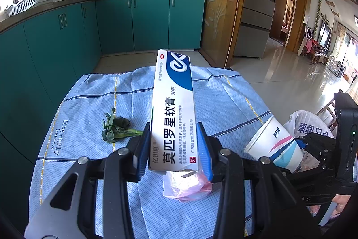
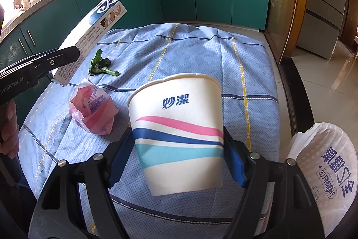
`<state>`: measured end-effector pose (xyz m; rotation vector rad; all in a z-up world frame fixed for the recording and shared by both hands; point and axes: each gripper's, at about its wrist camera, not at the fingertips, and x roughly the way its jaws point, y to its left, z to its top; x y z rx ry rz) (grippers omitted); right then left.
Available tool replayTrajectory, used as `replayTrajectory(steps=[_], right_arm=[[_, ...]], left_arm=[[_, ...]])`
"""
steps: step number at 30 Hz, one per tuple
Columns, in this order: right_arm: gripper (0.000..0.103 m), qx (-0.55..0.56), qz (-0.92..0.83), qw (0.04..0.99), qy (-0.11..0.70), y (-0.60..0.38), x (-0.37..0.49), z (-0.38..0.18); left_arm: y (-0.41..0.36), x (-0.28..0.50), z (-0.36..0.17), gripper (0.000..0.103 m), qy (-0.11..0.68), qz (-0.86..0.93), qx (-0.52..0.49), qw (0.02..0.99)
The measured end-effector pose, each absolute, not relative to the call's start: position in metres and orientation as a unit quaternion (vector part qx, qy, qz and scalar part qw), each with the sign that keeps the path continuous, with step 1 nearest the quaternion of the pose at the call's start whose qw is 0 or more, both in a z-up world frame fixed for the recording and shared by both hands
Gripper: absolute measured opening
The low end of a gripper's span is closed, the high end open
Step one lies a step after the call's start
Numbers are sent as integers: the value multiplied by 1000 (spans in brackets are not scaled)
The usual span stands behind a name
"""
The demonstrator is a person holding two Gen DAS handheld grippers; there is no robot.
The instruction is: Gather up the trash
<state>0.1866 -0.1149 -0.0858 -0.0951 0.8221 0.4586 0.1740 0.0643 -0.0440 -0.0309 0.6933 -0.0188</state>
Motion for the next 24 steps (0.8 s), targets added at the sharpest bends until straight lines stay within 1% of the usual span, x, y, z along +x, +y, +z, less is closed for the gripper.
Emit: replayTrajectory(steps=[24], right_arm=[[74,-44,219,894,389,-120,182,-82]], left_arm=[[62,171,-42,40,333,-12,-15,943]])
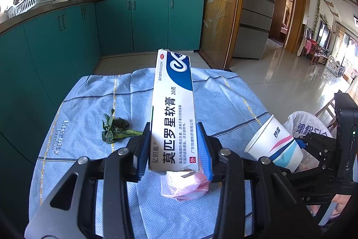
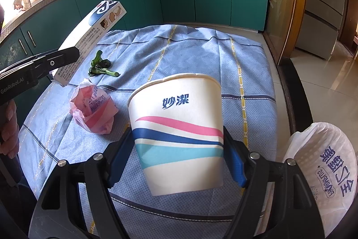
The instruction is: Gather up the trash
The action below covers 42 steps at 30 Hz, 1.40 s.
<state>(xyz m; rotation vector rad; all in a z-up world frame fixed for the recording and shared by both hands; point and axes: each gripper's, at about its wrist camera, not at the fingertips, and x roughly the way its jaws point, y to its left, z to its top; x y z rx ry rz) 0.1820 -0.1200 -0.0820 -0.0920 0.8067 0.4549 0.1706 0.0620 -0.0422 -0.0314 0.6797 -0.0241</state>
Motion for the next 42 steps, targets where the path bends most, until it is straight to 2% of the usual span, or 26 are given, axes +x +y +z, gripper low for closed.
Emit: replayTrajectory(steps=[12,32,42], right_arm=[[74,-34,219,907,357,-140,163,-63],[74,-31,209,912,351,-156,152,-62],[74,13,162,933,322,-216,142,-48]], left_arm=[[57,166,-41,40,323,-19,-12,946],[41,157,-43,40,321,-28,-6,947],[4,144,-30,40,286,-55,9,957]])
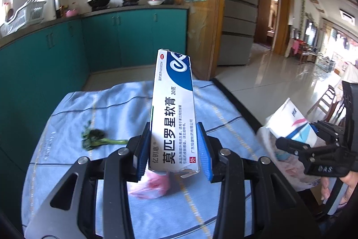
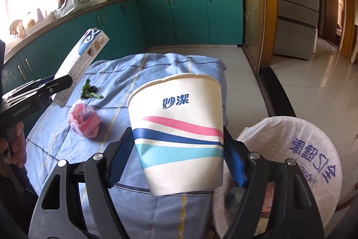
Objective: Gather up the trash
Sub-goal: 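Drop the paper cup into the bin with the right tool while the left drops the ointment box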
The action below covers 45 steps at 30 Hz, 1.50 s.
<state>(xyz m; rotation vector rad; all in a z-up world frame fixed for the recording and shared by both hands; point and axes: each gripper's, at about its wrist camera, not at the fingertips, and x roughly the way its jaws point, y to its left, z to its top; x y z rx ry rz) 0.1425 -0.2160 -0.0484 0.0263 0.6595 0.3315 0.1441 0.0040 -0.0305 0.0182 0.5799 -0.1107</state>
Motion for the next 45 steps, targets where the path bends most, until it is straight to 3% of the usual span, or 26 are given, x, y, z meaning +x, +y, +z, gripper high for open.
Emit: replayTrajectory(steps=[15,23,32,35,38,45], right_arm=[[74,65,41,944,322,-333,122,-57],[74,91,-54,916,387,-391,121,-91],[74,110,-71,913,387,-410,114,-91],[74,112,-72,911,390,-409,114,-92],[75,114,-67,909,395,-405,118,-94],[79,119,-76,908,394,-399,126,-91]], left_arm=[[-133,145,-44,40,287,-158,43,944],[-211,137,-91,40,334,-231,101,908],[-252,145,-125,40,368,-266,108,885],[-254,148,-134,48,385,-275,106,875],[-249,148,-131,62,375,-275,103,880],[-220,153,-114,65,375,-246,67,891]])
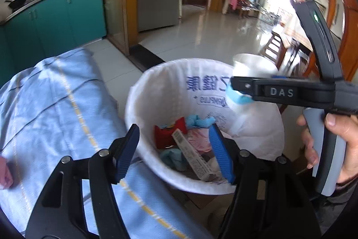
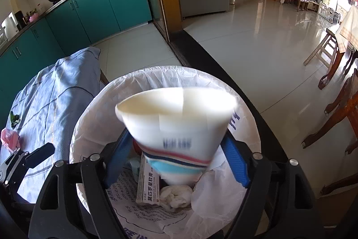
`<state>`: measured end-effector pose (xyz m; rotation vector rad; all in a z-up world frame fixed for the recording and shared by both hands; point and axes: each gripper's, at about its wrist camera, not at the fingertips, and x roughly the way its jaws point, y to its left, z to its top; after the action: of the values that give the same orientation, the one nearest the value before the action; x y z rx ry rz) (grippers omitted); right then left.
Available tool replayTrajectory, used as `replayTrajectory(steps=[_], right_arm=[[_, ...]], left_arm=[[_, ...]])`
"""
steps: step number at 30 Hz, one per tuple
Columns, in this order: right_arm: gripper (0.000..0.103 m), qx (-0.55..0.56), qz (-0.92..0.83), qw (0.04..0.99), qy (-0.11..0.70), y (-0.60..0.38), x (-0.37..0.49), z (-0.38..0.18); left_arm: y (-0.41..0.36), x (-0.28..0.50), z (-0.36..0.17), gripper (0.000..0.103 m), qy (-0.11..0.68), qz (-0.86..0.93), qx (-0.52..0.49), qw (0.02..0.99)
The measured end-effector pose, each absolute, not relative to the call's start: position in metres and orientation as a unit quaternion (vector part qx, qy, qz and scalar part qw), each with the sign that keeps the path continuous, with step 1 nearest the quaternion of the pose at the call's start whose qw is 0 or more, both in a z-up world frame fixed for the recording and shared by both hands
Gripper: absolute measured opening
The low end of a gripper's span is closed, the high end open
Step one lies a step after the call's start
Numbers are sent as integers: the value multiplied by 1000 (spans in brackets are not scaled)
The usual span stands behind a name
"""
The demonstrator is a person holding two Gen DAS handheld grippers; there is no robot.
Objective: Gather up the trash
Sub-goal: 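Drop the paper cup into the bin with the right tool while the left drops the ointment box, then move both open tools back over the table toward the pink bag and green sprig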
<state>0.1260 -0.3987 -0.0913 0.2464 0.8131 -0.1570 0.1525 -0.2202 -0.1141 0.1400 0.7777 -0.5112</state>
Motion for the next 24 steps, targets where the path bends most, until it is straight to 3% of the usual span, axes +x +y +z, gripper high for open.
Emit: replayTrajectory(steps=[15,24], right_arm=[[83,114,-30,919,375,-326,160,-74],[83,53,96,931,349,-226,172,-59]], left_arm=[[-41,172,-58,74,342,-63,-36,937],[93,167,-35,79,323,40,-128,937]])
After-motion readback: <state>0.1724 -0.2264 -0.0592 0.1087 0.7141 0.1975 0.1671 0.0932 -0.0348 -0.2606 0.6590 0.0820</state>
